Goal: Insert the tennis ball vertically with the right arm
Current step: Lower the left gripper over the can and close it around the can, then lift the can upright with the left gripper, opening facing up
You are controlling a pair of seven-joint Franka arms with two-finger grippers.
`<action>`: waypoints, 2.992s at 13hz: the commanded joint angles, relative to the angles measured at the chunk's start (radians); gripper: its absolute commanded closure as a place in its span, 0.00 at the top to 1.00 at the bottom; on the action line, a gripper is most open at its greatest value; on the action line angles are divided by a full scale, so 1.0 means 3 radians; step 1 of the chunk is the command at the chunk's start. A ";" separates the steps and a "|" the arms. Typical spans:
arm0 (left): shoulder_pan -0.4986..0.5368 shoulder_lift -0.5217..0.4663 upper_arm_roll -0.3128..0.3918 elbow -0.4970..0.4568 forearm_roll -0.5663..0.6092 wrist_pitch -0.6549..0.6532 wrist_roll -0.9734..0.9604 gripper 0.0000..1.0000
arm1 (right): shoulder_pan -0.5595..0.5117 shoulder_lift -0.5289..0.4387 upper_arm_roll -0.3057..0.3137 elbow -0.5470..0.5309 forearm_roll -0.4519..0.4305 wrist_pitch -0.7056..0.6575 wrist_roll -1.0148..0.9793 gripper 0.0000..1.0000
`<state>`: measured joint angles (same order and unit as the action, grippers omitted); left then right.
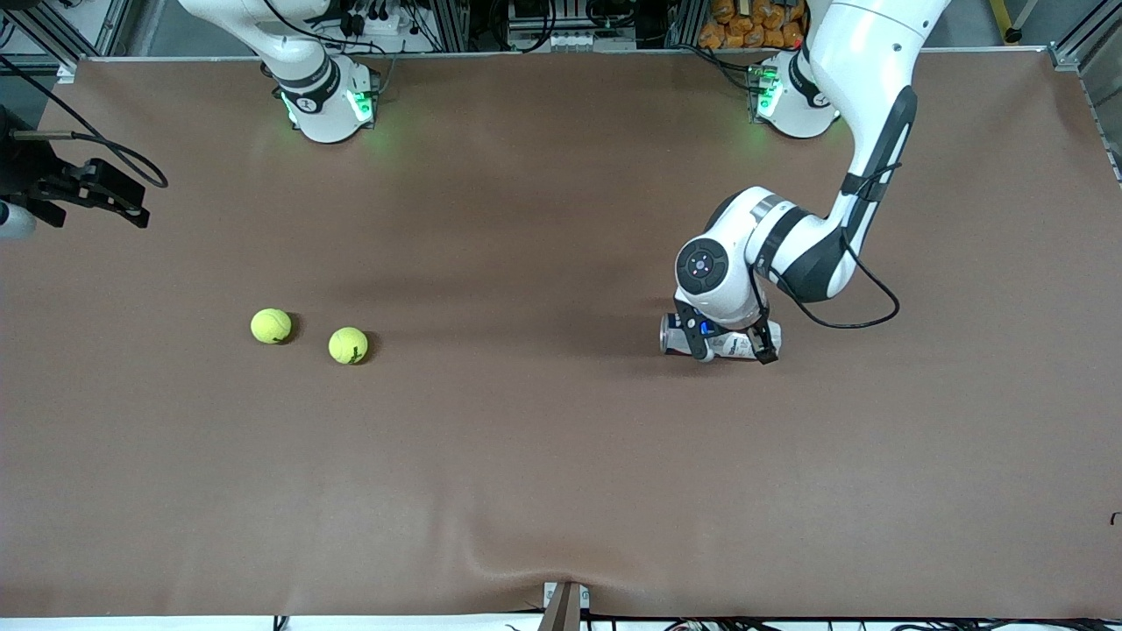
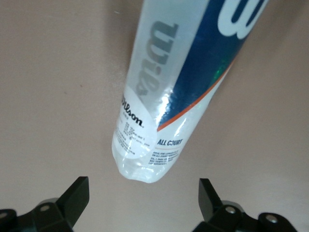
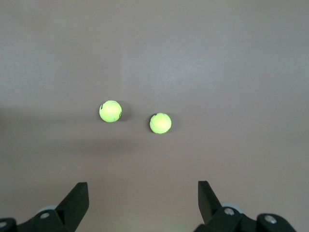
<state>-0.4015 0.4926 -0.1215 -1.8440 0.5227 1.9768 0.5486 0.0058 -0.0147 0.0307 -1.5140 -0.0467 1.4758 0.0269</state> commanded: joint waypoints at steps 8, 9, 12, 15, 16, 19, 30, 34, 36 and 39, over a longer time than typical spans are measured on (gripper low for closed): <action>0.0055 -0.0068 -0.0076 -0.0373 0.0359 0.0508 0.0513 1.00 | -0.0060 -0.0079 0.0031 -0.0067 0.0059 0.0000 -0.0054 1.00; 0.0055 -0.0062 -0.0076 -0.0388 0.0410 0.0563 0.0523 1.00 | -0.0060 -0.0079 0.0031 -0.0067 0.0059 0.0000 -0.0054 1.00; 0.0136 -0.0032 -0.0076 -0.0470 0.0416 0.0666 0.0523 1.00 | -0.0060 -0.0079 0.0031 -0.0067 0.0059 0.0000 -0.0054 1.00; 0.0131 0.0035 -0.0076 -0.0465 0.0421 0.0733 0.0528 1.00 | -0.0060 -0.0079 0.0031 -0.0067 0.0059 0.0000 -0.0054 1.00; 0.0131 0.0060 -0.0076 -0.0455 0.0421 0.0738 0.0523 1.00 | -0.0060 -0.0079 0.0031 -0.0067 0.0059 0.0000 -0.0054 1.00; 0.0131 0.0142 -0.0076 -0.0434 0.0456 0.0804 0.0493 1.00 | -0.0060 -0.0079 0.0031 -0.0067 0.0059 0.0000 -0.0054 1.00; 0.0142 0.0219 -0.0060 -0.0419 0.0487 0.0850 0.0482 0.73 | -0.0060 -0.0079 0.0031 -0.0067 0.0059 0.0000 -0.0054 1.00; 0.0142 0.0219 -0.0060 -0.0419 0.0487 0.0850 0.0482 0.70 | -0.0060 -0.0079 0.0031 -0.0067 0.0059 -0.0006 -0.0054 1.00; 0.0142 0.0214 -0.0066 -0.0404 0.0487 0.0850 0.0477 0.70 | -0.0060 -0.0079 0.0031 -0.0067 0.0059 -0.0006 -0.0054 1.00; 0.0142 0.0209 -0.0076 -0.0353 0.0467 0.0850 0.0304 0.70 | -0.0060 -0.0079 0.0031 -0.0067 0.0059 -0.0006 -0.0054 1.00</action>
<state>-0.3654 0.5514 -0.1401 -1.9647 0.6443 2.2185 0.6802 0.0059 -0.0147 0.0307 -1.5140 -0.0467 1.4751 0.0269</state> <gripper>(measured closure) 0.300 0.000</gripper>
